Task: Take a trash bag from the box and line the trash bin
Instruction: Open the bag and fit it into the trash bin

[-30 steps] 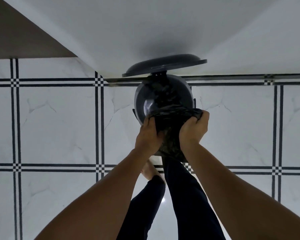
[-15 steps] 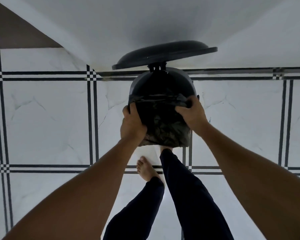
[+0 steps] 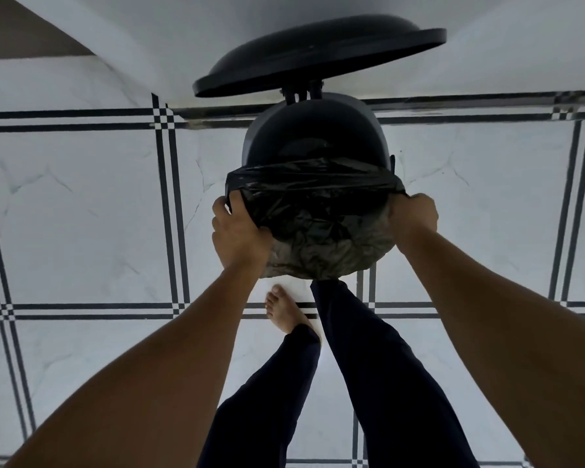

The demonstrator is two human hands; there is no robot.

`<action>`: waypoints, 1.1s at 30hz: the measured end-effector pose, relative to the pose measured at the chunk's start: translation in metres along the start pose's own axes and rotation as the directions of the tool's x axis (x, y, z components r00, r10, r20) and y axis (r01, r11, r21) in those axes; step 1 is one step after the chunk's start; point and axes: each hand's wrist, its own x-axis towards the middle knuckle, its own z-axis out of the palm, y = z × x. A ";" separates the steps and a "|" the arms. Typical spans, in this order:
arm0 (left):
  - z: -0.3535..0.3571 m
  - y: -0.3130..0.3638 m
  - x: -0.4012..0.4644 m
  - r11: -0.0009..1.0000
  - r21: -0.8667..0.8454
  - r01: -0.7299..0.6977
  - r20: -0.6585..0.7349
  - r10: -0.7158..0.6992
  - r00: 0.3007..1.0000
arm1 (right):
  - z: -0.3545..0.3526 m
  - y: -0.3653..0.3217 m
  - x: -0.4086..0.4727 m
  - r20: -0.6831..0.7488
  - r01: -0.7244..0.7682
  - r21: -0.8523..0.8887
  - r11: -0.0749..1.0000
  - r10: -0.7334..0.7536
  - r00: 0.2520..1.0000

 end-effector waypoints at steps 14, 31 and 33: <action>0.000 -0.004 -0.013 0.906 -0.392 0.158 0.050 -0.150 0.987 | -0.007 0.009 -0.012 0.047 0.034 -0.109 0.993 -0.029 0.998; -0.001 0.001 -0.042 0.905 -0.425 -0.003 -0.123 -0.055 0.991 | 0.022 0.027 -0.082 0.076 0.766 -0.521 0.377 -0.874 0.481; 0.002 -0.004 -0.044 0.922 -0.385 -0.041 -0.110 -0.002 0.994 | 0.030 0.029 -0.083 0.280 0.877 -0.451 0.166 -0.907 0.316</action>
